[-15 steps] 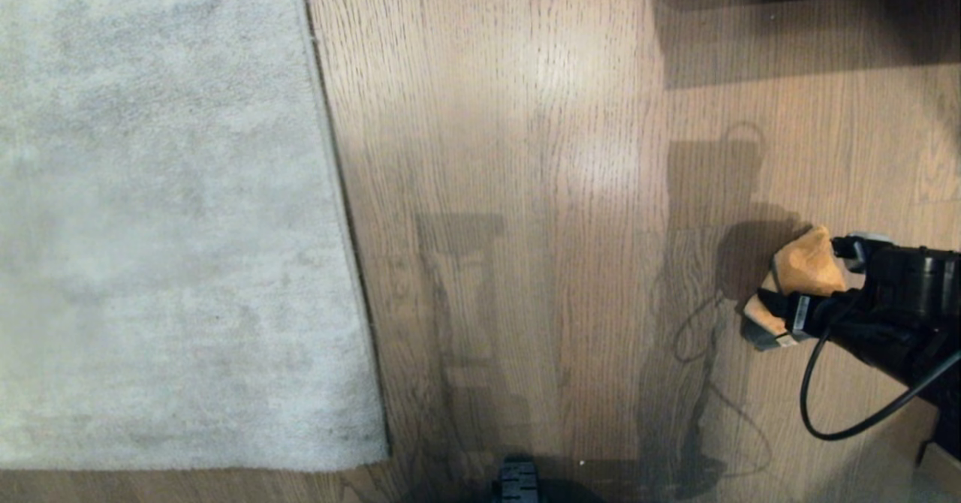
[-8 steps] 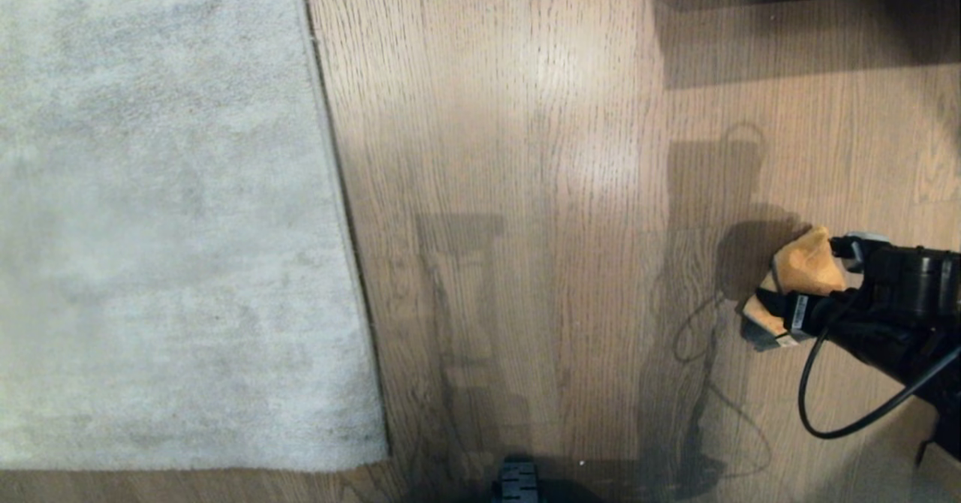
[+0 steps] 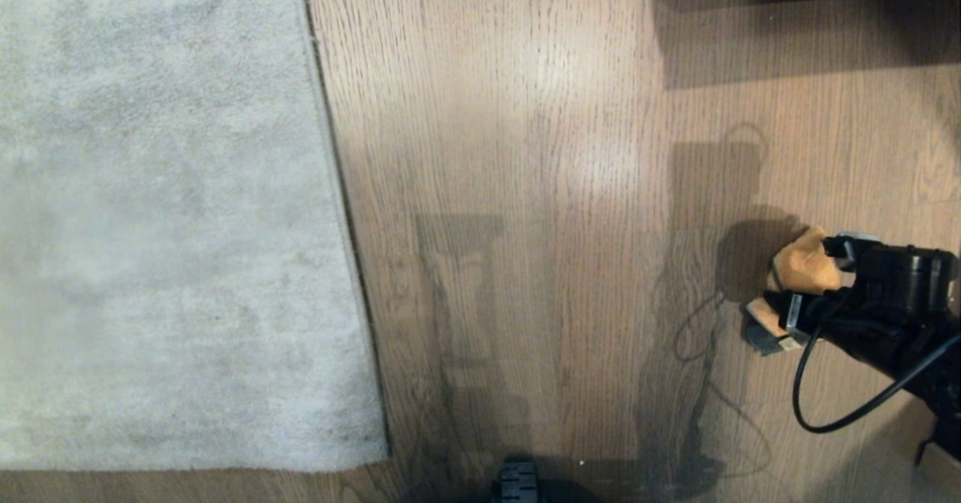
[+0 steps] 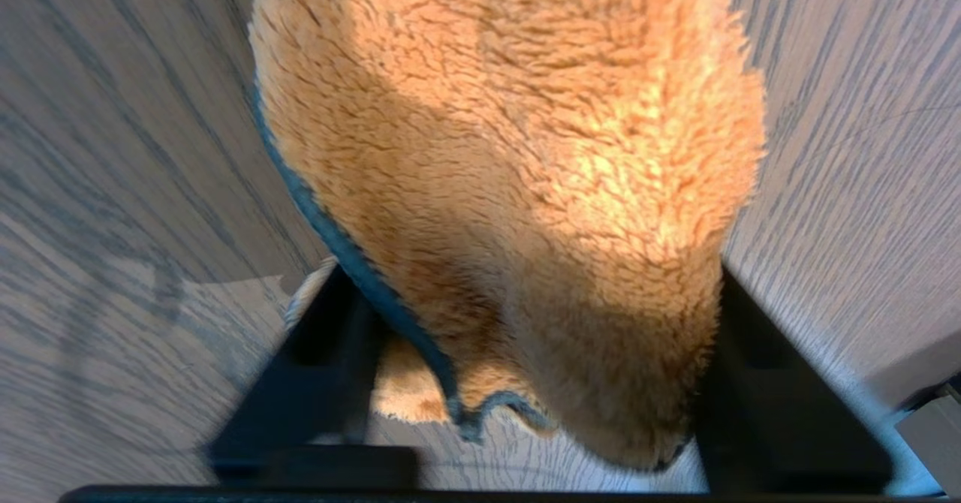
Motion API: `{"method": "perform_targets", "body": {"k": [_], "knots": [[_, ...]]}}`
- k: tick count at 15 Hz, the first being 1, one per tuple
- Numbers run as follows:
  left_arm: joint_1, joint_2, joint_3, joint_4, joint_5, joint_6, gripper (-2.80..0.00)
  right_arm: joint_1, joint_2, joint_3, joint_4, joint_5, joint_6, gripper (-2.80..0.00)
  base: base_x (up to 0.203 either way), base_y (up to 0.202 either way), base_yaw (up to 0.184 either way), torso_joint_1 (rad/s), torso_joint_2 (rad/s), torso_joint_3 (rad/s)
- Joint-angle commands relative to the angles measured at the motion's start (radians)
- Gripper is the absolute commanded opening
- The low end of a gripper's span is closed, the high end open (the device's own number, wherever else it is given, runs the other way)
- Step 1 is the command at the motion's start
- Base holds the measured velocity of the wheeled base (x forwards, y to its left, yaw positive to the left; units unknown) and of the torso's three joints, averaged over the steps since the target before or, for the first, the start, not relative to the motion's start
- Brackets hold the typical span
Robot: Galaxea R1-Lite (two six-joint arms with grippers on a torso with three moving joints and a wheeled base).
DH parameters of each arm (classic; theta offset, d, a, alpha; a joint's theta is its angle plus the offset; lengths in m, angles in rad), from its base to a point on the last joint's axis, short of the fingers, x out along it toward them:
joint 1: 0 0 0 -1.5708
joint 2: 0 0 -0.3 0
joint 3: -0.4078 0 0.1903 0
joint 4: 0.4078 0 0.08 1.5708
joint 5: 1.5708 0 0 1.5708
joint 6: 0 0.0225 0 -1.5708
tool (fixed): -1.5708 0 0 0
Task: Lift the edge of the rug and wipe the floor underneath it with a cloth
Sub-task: Pick up the rag
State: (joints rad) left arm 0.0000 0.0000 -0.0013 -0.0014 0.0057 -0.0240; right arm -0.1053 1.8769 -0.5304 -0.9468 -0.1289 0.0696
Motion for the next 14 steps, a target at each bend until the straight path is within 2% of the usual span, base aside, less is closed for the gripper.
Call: {"method": "perform_targets", "body": {"k": [1,14], "knots": [[0.000,0.000,0.001,0.000,0.000,-0.001,-2.80,-0.001,0.007,-0.003,-0.007,-0.001,0.001,-2.80,0.000,0.000,0.000,0.000,0.00,0.000],[0.000,0.000,0.000,0.000,0.000,-0.001,-2.80,0.001,-0.073,0.010,0.006,-0.001,-0.002,-2.80,0.000,0.000,0.000,0.000,0.00,0.000]]}}
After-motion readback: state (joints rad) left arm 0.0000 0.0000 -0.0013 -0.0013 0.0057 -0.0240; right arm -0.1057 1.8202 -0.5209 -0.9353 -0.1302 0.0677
